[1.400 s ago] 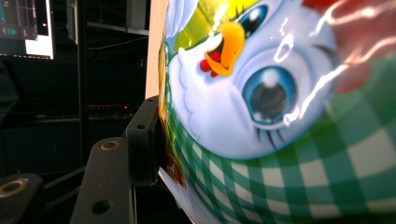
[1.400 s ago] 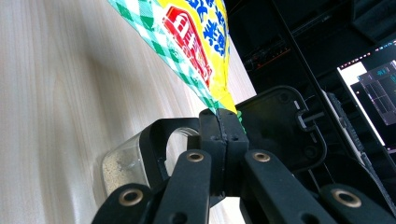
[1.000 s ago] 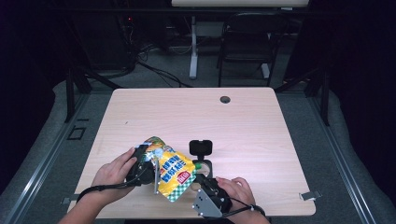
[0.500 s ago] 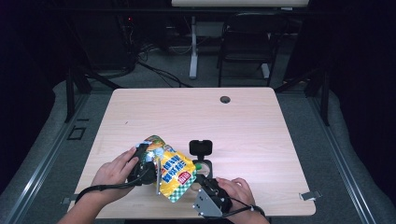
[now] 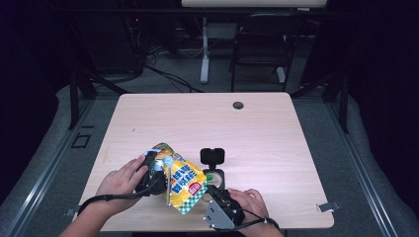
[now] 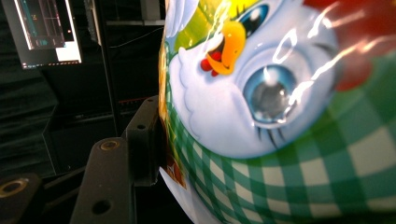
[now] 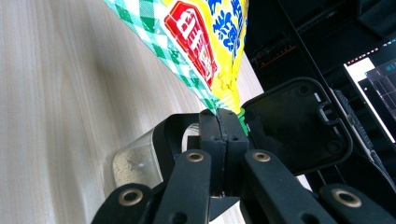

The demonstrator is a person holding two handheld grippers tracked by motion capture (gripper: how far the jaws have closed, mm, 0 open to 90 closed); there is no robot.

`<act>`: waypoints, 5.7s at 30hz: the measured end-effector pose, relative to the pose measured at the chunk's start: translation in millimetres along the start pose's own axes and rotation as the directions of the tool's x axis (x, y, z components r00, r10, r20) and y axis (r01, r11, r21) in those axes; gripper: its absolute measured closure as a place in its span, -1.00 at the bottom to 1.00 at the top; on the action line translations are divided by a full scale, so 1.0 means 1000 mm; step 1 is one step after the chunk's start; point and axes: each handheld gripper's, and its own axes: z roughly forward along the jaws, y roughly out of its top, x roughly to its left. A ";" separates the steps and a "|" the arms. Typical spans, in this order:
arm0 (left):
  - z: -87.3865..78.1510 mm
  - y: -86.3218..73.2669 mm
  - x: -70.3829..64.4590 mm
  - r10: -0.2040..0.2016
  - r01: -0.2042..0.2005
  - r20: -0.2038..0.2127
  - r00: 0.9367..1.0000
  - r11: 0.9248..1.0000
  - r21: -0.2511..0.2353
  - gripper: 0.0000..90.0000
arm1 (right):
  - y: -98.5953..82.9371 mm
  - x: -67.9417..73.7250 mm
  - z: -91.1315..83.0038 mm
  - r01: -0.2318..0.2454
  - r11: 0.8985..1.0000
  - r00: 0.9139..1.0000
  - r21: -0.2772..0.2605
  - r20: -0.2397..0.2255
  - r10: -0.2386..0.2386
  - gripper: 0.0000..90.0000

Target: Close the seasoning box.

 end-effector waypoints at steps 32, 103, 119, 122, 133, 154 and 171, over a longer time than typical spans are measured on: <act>-0.002 0.004 0.003 0.052 -0.052 0.002 0.999 0.998 0.029 0.03 | -0.002 0.003 0.003 -0.011 1.000 1.000 0.001 -0.007 0.011 1.00; -0.010 0.020 0.015 0.185 -0.185 0.011 0.983 0.976 0.114 0.03 | -0.007 0.007 0.009 -0.034 0.999 0.999 0.009 -0.016 0.034 1.00; -0.011 0.023 0.018 0.190 -0.192 0.025 0.981 0.974 0.117 0.17 | -0.007 0.009 0.010 -0.039 0.999 0.999 0.015 -0.026 0.039 1.00; -0.012 0.024 0.018 0.193 -0.194 0.022 0.981 0.973 0.122 0.20 | -0.008 0.009 0.010 -0.043 0.999 0.999 0.015 -0.028 0.044 1.00; -0.014 0.026 0.022 0.207 -0.209 0.033 0.978 0.969 0.132 0.26 | -0.008 0.009 0.011 -0.049 0.999 0.998 0.008 -0.033 0.049 1.00; -0.017 0.031 0.027 0.238 -0.240 0.027 0.971 0.961 0.139 0.27 | -0.010 0.007 0.012 -0.080 0.997 0.996 0.007 -0.042 0.081 0.99; -0.018 0.034 0.028 0.258 -0.260 0.033 0.966 0.955 0.144 0.27 | -0.010 0.008 0.013 -0.083 0.997 0.996 0.006 -0.043 0.083 0.99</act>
